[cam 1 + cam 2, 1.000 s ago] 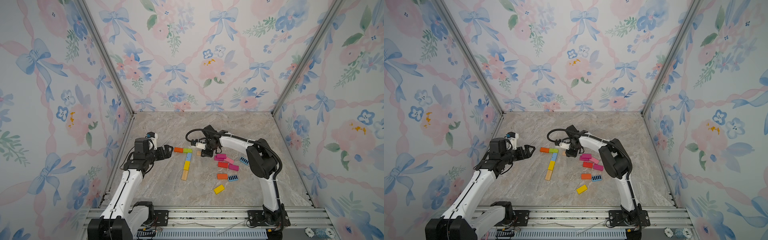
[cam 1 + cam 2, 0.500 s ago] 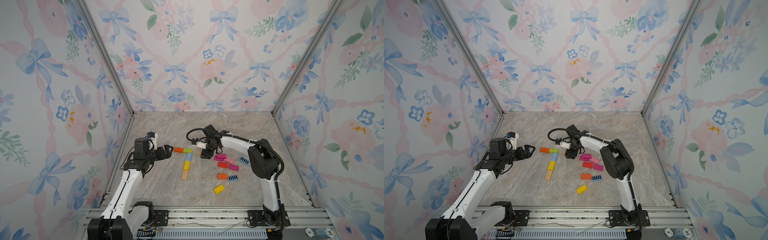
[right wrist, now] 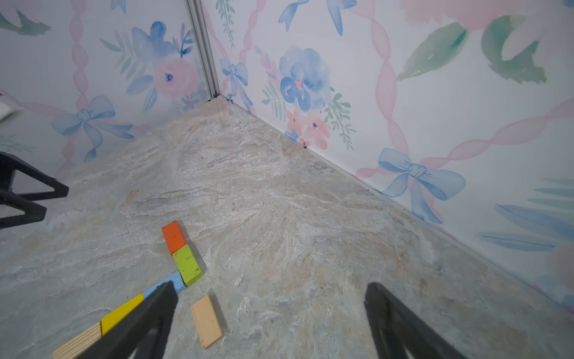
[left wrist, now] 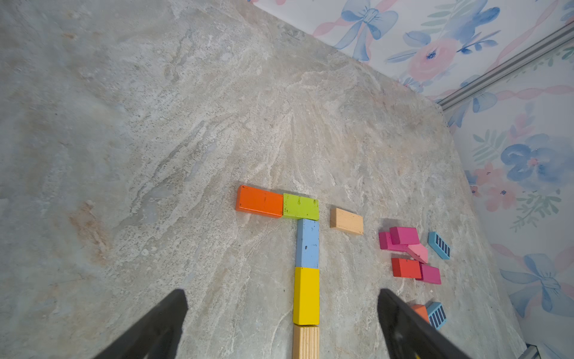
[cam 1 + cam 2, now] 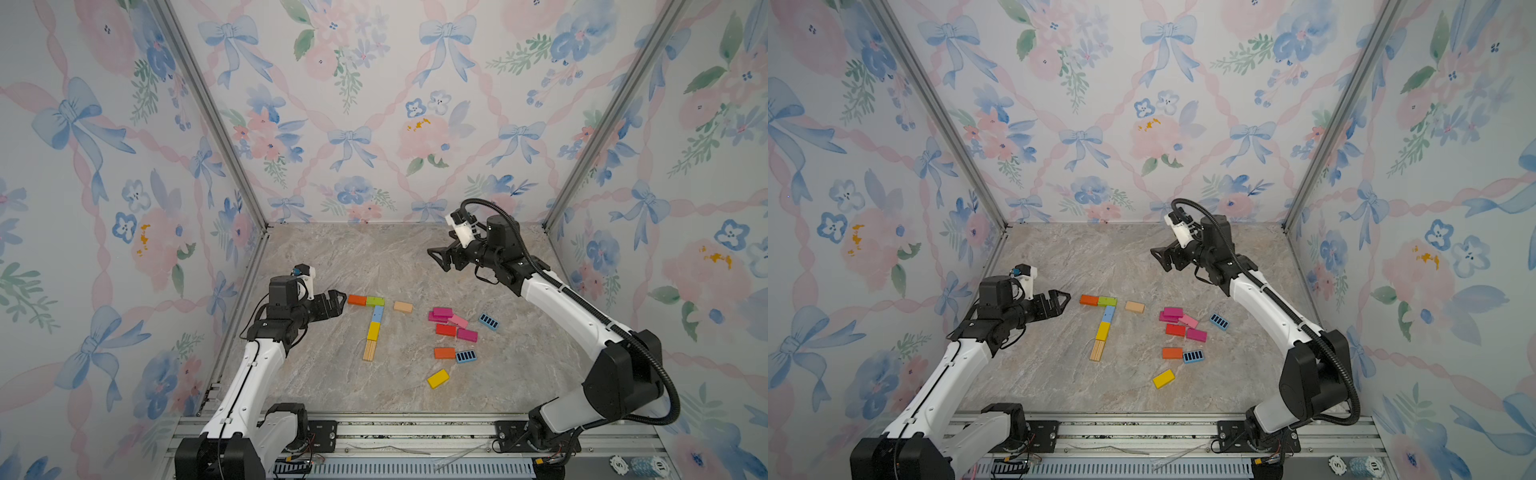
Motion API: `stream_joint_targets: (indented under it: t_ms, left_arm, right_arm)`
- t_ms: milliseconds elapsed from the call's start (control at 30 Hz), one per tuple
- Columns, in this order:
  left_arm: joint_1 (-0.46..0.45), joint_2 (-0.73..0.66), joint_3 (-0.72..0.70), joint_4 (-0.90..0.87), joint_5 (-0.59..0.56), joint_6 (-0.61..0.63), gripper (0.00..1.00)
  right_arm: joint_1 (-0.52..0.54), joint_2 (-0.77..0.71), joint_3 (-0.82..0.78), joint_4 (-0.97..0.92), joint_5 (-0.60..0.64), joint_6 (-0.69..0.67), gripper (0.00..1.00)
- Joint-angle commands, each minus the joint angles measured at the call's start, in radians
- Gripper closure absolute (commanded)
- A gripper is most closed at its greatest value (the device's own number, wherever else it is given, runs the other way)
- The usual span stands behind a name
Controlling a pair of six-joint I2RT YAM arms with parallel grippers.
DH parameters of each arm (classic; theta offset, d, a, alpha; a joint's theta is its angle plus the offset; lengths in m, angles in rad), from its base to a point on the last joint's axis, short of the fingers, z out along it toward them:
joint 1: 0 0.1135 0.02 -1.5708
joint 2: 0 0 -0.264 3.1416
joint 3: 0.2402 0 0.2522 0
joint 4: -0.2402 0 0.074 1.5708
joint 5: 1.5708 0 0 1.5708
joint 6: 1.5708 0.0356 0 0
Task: Assemble the number 7 with building blocks
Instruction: Pick up the building block from the center of the board.
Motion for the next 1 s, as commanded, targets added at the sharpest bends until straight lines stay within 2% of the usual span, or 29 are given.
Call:
stream_joint_targets:
  t_ms: [0,67,133,200,300,533,600,700,967]
  left_arm:
    - [0.006,-0.02,-0.015,0.017,0.01,0.012,0.02]
    - [0.005,-0.022,-0.016,0.017,0.011,0.012,0.02]
    - [0.005,-0.021,-0.015,0.017,0.012,0.012,0.02]
    - [0.006,-0.02,-0.015,0.017,0.013,0.012,0.02]
    - [0.005,-0.019,-0.017,0.018,0.016,0.012,0.02]
    - [0.005,-0.017,-0.016,0.019,0.016,0.01,0.02]
    - [0.005,-0.017,-0.016,0.019,0.015,0.01,0.02]
    - [0.005,-0.02,-0.019,0.019,0.012,0.01,0.02]
    - [0.005,-0.019,-0.018,0.019,0.01,0.01,0.02]
  right_arm:
    - [-0.082,0.01,-0.066,0.04,-0.287,0.167,0.03]
    - [-0.118,-0.004,-0.103,0.035,-0.329,0.151,0.03]
    - [-0.131,-0.031,-0.139,-0.011,-0.312,0.056,0.03]
    - [-0.128,-0.055,-0.161,-0.123,-0.241,-0.114,0.03]
    - [-0.108,-0.059,-0.161,-0.295,-0.067,-0.334,0.01]
    - [-0.008,0.001,-0.212,-0.429,0.098,-0.728,0.06]
    - [0.024,0.05,-0.198,-0.452,0.151,-0.781,0.08]
    - [0.058,0.112,-0.176,-0.46,0.164,-0.819,0.14]
    - [0.107,0.254,-0.118,-0.466,0.218,-0.86,0.2]
